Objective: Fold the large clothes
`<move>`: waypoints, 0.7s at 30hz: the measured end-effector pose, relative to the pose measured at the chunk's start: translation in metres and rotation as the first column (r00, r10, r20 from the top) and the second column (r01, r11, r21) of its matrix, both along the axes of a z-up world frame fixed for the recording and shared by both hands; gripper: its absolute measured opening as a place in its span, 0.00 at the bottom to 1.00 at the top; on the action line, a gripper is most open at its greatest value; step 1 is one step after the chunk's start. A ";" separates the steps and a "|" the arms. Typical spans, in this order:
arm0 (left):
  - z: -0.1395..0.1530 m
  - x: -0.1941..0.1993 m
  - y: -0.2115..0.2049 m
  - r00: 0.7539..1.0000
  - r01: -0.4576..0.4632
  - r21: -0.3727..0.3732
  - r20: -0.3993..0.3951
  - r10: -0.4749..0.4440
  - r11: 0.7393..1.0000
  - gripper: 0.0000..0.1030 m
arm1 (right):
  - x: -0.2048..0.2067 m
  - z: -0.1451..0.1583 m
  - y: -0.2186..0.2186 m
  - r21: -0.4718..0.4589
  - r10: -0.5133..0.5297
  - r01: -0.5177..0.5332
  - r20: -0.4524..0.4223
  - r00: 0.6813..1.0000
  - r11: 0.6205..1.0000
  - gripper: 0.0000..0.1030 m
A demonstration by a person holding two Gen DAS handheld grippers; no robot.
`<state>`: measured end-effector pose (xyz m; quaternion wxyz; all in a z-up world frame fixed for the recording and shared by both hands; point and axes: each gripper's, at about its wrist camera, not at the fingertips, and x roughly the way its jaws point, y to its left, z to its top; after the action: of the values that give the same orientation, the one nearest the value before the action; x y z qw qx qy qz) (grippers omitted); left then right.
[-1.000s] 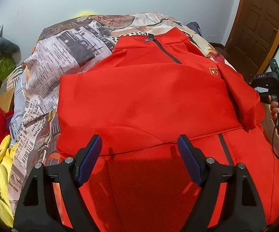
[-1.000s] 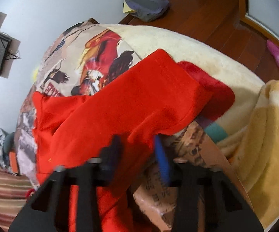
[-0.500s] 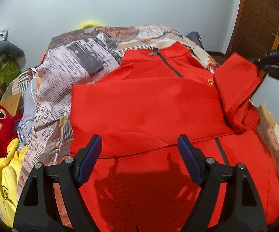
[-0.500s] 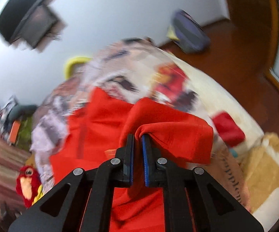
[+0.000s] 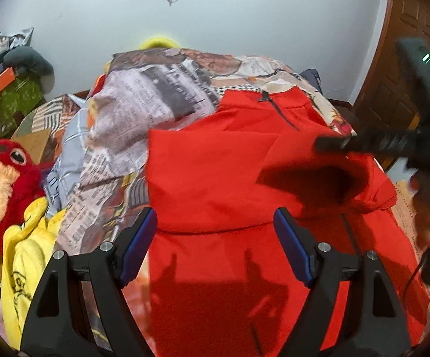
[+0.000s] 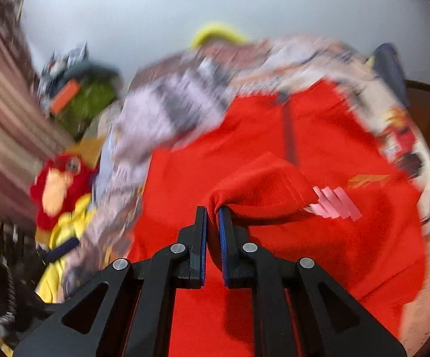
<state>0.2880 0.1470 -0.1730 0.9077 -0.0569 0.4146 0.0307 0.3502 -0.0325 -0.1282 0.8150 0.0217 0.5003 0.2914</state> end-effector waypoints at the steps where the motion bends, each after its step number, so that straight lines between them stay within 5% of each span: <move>1: -0.003 -0.003 0.005 1.000 -0.006 -0.001 -0.007 0.006 1.000 0.77 | -0.003 -0.010 0.010 -0.017 0.023 -0.024 -0.023 0.999 1.000 0.07; 7: -0.021 -0.013 0.033 0.997 -0.053 -0.028 -0.059 0.052 0.998 0.77 | -0.027 -0.055 0.053 -0.159 0.118 -0.147 -0.174 0.978 0.976 0.12; 12: -0.030 -0.016 0.038 0.994 -0.066 -0.045 -0.088 0.062 0.997 0.77 | -0.036 -0.046 0.049 -0.175 0.178 -0.221 -0.228 0.957 0.959 0.24; 16: -0.029 -0.013 0.032 0.994 -0.058 -0.059 -0.094 0.052 0.997 0.77 | -0.042 -0.013 0.019 -0.137 0.173 -0.196 -0.167 0.971 0.971 0.37; 21: -0.022 -0.002 0.012 0.996 -0.023 -0.078 -0.087 0.016 0.997 0.78 | -0.047 0.038 -0.041 -0.117 0.115 -0.113 0.013 0.993 0.987 0.54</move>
<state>0.2864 0.1590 -0.1948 0.8858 -0.0951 0.4536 0.0256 0.3029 -0.0739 -0.0904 0.8018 -0.0570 0.5090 0.3081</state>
